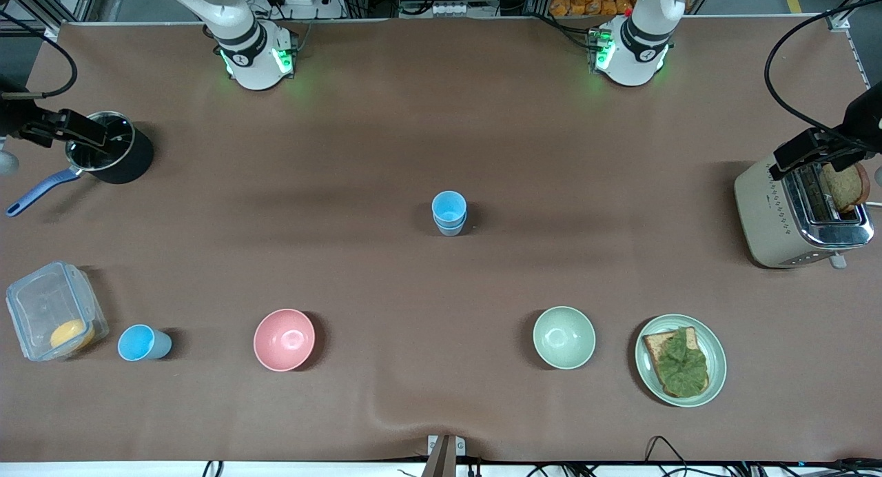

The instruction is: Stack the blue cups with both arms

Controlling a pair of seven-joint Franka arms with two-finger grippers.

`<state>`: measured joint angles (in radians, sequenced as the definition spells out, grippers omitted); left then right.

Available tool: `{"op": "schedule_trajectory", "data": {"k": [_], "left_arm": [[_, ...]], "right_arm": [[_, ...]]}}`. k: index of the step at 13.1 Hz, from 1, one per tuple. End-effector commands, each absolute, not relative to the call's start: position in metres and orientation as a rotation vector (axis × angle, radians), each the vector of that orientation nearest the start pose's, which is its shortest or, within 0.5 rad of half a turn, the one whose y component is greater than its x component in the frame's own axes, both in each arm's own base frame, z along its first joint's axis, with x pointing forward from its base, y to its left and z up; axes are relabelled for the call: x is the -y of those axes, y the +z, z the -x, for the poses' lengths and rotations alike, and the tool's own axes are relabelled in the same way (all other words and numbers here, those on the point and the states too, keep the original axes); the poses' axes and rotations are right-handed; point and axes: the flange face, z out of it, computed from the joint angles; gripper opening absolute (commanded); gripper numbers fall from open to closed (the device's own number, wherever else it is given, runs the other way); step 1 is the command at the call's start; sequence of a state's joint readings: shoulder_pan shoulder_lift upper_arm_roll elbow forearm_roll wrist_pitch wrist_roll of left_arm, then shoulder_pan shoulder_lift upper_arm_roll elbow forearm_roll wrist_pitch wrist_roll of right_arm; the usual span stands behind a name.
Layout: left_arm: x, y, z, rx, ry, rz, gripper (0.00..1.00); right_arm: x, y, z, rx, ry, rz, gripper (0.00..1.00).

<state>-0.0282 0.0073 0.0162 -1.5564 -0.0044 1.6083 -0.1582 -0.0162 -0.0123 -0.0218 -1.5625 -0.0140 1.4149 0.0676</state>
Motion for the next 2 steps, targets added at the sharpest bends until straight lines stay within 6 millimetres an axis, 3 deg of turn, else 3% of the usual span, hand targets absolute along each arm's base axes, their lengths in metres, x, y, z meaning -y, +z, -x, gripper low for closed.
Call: {"op": "schedule_trajectory", "data": {"k": [1,2], "left_arm": [[0.0097,0.6365,-0.5581,0.25,-0.06,3.153,1.0],[0.0088,0.6357,-0.5585,0.252,-0.058,3.153,1.0]], "right_arm": [[0.0259,0.6237,-0.5337,-0.173,0.223,3.155,1.0],[0.0259,0.6237,-0.5337,-0.173,0.223,3.155,1.0]]}}
